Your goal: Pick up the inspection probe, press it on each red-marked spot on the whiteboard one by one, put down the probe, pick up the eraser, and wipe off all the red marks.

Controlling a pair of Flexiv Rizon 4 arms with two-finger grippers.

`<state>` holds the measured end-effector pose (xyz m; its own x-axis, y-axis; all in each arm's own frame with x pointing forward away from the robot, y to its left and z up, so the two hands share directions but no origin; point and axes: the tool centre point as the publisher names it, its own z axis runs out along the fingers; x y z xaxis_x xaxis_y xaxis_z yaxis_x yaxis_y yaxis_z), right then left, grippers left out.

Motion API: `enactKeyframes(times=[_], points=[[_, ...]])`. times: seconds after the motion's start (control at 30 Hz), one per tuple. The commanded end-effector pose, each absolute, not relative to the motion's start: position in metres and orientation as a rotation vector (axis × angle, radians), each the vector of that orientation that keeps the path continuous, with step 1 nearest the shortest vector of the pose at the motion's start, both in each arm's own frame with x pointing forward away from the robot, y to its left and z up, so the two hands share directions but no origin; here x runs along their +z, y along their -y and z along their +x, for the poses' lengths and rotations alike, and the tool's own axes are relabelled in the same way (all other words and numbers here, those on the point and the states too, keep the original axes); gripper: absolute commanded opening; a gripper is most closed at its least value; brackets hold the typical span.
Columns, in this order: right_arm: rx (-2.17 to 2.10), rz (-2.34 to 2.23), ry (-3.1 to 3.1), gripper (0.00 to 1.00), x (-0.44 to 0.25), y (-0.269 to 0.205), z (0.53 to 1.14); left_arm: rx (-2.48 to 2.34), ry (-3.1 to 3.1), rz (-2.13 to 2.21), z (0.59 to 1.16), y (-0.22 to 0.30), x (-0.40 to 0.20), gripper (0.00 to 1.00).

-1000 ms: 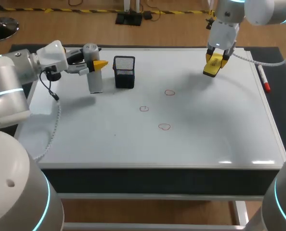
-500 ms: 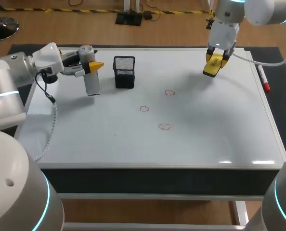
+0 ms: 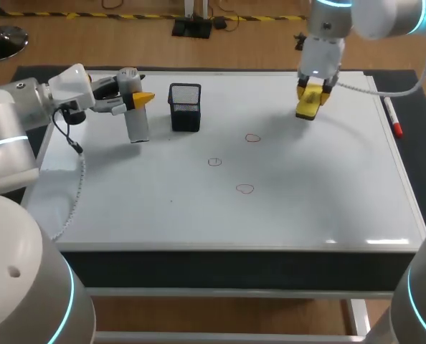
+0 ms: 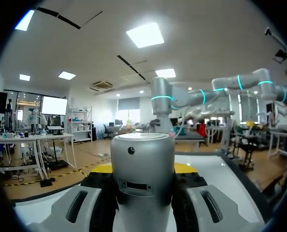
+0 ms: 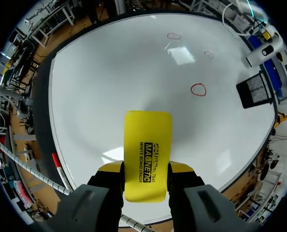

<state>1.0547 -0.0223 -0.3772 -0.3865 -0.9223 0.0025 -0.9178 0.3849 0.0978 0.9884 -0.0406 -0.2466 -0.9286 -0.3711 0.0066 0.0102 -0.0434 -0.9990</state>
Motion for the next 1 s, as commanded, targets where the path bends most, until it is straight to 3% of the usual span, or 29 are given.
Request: enactKeyframes(times=[0.03, 0.3, 1.0], points=[[-0.084, 1.747, 2.546, 0.0, -0.372, -0.003, 1.033, -2.061, -1.962, -0.383, 0.989, 0.04, -0.247, 0.0], [-0.085, 1.911, 2.454, 0.0, -0.367, -0.065, 0.996, -2.061, -1.962, -0.383, 0.989, 0.04, -0.247, 0.0], [-0.058, 2.243, 2.153, 0.0, -0.385, -0.168, 0.94, -2.061, -1.962, -0.383, 0.989, 0.04, -0.247, 0.0]])
